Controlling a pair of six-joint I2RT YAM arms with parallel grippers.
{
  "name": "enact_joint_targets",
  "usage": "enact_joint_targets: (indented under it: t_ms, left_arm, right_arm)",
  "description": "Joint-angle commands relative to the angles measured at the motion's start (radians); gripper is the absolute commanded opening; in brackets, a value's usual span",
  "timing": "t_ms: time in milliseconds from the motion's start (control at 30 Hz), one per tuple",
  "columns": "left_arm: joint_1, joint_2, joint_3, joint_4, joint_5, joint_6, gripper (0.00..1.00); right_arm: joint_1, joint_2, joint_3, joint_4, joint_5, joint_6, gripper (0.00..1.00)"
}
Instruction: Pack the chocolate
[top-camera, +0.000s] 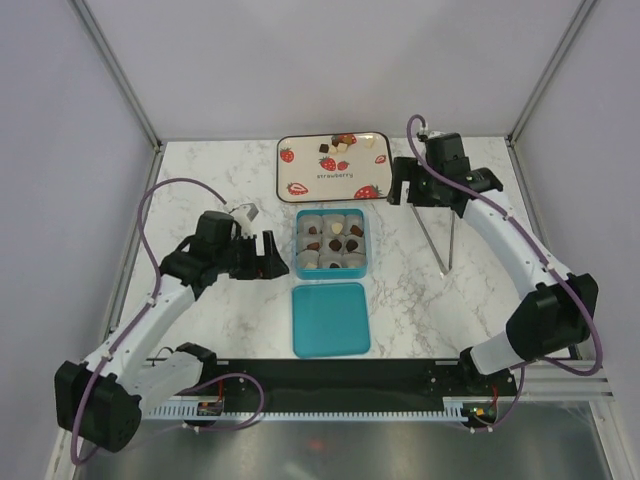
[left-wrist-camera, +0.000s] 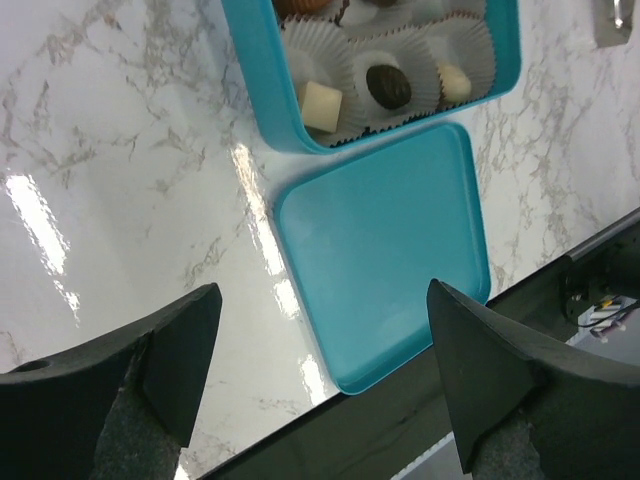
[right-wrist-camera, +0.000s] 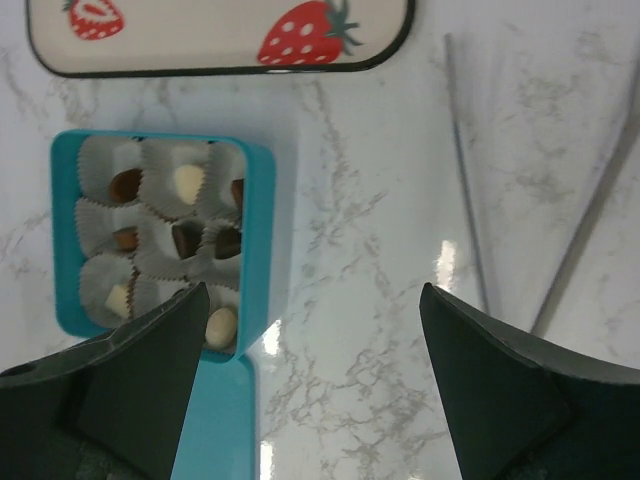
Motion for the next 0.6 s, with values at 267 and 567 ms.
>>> enact_joint_targets:
  t_ms: [267, 567]
  left_arm:
    - [-0.296, 0.123, 0.078, -0.113, -0.356, -0.211, 0.83]
    - [-0.422, 0.211, -0.001, -0.032, -0.454, -0.311, 0.65]
  right_arm:
    - [0.058, -0.226, -0.279, 0.248, -0.094, 0.076, 0.95]
    - [0.058, -0.298, -0.4, 0.319, -0.042, 0.091, 0.94]
